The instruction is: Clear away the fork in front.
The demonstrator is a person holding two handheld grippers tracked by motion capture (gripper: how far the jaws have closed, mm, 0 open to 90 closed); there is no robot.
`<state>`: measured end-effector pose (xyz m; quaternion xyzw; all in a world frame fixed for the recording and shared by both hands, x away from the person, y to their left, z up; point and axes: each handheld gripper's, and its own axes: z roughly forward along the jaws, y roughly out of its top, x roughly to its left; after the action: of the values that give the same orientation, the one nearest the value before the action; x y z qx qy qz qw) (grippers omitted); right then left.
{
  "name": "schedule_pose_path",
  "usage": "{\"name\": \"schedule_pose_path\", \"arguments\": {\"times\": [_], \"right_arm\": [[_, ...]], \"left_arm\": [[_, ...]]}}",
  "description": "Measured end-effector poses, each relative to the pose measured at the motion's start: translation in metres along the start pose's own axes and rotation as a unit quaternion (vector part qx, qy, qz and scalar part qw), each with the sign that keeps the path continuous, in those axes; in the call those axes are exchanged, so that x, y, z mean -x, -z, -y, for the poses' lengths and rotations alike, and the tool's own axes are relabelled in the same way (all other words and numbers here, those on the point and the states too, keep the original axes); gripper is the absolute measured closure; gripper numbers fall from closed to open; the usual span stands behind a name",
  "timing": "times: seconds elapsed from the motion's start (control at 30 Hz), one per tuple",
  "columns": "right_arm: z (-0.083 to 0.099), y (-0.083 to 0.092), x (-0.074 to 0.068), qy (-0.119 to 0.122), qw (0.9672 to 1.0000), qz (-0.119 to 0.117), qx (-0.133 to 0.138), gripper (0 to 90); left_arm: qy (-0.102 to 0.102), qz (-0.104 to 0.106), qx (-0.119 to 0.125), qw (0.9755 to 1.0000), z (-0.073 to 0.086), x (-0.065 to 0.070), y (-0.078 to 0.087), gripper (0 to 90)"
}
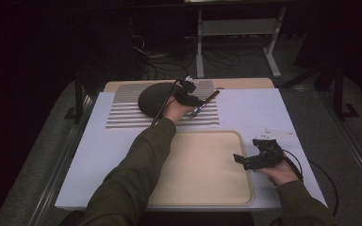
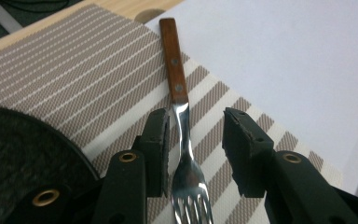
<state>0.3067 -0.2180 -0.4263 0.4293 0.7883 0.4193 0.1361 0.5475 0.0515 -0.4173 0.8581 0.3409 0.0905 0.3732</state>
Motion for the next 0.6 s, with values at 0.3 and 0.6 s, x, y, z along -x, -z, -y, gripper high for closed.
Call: {"name": "schedule_pose_path", "arguments": {"times": [0.3,0.6], "right_arm": [[0.000,0.000,0.000,0.000,1.0000,-0.002,0.000,0.0],[0.000,0.000,-0.001,0.000,1.0000,-0.003,0.001,0.0]], "left_arm": [[0.003,-0.007,0.002,1.0000,-0.006,0.000,-0.012,60.5],[0.005,-0.014,-0.003,0.9999,-0.008,0.001,-0.024,62.7]]}}
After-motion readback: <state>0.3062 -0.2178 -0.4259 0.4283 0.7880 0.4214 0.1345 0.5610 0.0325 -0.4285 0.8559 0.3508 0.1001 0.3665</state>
